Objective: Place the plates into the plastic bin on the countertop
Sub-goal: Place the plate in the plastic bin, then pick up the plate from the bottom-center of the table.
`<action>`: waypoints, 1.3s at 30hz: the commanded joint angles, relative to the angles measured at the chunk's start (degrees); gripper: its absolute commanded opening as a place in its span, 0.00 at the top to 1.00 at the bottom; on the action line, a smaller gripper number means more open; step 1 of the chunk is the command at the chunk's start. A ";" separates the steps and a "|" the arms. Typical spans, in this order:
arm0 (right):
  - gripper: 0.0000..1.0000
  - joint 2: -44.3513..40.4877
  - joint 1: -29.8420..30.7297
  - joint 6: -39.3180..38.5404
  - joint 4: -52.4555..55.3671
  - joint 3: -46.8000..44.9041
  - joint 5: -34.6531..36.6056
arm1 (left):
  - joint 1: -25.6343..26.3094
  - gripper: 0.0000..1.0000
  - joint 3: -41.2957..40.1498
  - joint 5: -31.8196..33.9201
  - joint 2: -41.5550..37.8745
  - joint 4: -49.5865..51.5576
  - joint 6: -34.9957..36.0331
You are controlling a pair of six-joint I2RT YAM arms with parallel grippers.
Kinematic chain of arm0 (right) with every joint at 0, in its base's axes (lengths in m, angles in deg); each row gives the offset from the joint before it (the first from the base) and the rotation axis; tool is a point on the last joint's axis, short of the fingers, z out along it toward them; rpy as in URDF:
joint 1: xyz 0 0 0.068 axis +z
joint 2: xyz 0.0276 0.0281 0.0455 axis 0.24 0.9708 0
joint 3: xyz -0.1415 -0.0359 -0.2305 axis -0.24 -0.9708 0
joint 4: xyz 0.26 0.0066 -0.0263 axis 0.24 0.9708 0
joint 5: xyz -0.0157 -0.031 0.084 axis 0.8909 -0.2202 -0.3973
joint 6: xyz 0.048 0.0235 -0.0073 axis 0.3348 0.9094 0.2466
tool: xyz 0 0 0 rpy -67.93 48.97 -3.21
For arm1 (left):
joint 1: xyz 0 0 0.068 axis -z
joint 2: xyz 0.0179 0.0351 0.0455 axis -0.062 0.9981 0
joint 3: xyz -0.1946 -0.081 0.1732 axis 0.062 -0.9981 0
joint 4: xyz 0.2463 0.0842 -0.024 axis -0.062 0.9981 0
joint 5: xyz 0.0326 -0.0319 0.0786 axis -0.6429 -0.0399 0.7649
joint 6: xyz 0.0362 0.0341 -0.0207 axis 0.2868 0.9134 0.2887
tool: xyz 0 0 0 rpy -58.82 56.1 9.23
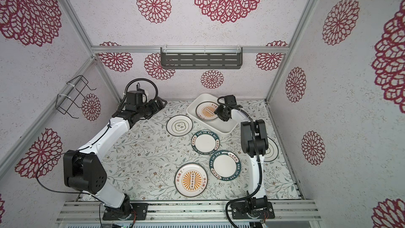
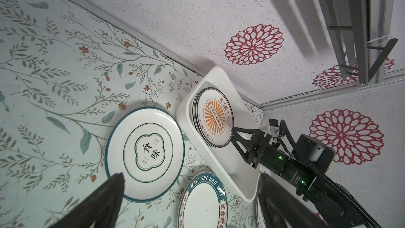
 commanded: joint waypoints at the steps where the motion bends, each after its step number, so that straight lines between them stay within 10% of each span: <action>1: 0.42 -0.70 0.63 -2.53 2.48 3.46 -0.45 | 0.16 0.03 -0.99 0.10 -1.70 -0.92 0.10; 18: 0.17 -16.54 1.66 -7.00 -1.74 -9.98 2.29 | 5.06 0.03 -5.73 1.55 -6.55 8.18 2.05; 28: 0.12 -27.79 2.74 -8.07 -3.96 -20.77 0.66 | 16.36 0.01 -18.26 -7.98 -10.10 12.49 -0.55; 39: 0.13 -37.29 3.45 -8.39 -3.59 -29.38 -1.33 | 30.59 0.02 -36.21 -4.56 -15.38 4.56 -15.10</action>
